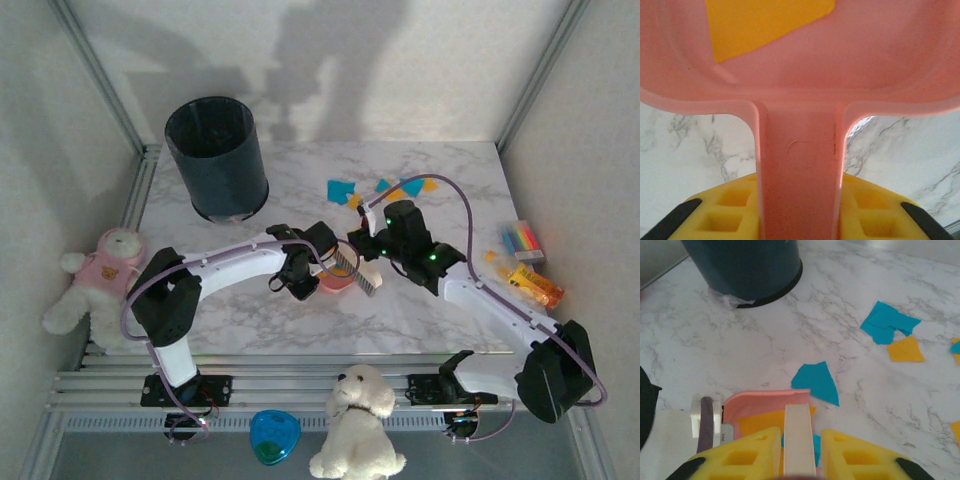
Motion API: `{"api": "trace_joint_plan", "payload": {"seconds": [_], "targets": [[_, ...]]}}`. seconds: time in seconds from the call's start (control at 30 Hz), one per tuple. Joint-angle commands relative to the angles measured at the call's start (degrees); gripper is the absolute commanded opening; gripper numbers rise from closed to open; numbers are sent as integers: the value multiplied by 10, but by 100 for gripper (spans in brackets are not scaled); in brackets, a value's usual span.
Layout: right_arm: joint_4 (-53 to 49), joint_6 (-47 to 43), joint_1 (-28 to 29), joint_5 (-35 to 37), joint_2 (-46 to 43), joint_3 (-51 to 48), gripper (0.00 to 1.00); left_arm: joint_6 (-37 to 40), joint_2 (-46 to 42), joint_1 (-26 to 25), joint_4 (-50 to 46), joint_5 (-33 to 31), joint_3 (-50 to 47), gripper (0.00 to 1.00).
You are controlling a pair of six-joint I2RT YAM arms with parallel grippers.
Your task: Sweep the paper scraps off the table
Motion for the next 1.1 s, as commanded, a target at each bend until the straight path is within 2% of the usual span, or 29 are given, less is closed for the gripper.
{"api": "trace_joint_plan", "payload": {"seconds": [0.0,0.2,0.37,0.73,0.9,1.07], "targets": [[7,8,4,31,-26,11,0,-22,-18,-5,-17,-15,-22,0],[2,6,3,37,-30,16,0,-30,-22,-4,-15,-16,-34,0],[35,2,-2,91,-2,26,0,-38,-19,-5,-24,-22,-34,0],[69,18,-50,-31,189,163,0,-52,-26,-5,-24,-15,-47,0],[42,18,-56,-47,273,233,0,-52,-22,-5,-24,-18,-48,0],[6,17,-58,-22,312,259,0,-49,-24,-5,-24,-18,-48,0]]}}
